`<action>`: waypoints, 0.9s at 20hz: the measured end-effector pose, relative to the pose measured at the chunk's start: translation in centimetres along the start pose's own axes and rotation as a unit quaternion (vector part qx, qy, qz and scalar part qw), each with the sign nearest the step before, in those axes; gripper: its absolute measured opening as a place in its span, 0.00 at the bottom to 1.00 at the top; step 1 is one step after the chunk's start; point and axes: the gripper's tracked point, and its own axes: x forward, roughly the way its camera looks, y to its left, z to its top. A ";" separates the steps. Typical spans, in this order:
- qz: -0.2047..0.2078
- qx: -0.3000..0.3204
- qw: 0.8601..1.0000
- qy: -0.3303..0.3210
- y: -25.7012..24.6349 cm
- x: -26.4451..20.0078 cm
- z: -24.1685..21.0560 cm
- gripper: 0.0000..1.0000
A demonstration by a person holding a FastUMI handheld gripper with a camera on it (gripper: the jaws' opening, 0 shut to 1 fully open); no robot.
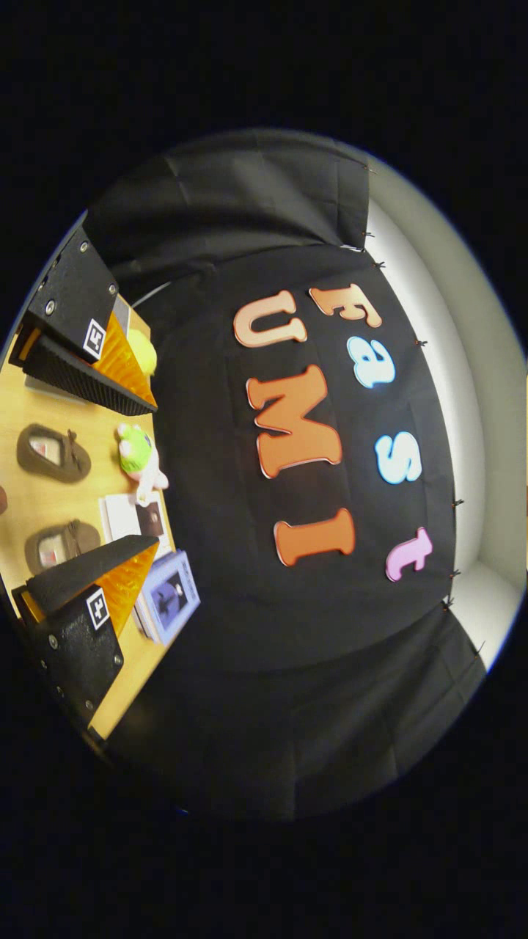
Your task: Open the storage box then place both shoes into the box .Put the left shoe in first, then the right shoe, with the right side of both shoes facing outward in a uniform manner.
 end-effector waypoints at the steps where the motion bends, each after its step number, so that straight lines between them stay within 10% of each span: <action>1: 0.026 0.020 0.999 0.019 1.3 1.1 -2.1 0.98; 18: 0.200 0.164 0.942 0.213 14.0 10.2 -19.3 0.99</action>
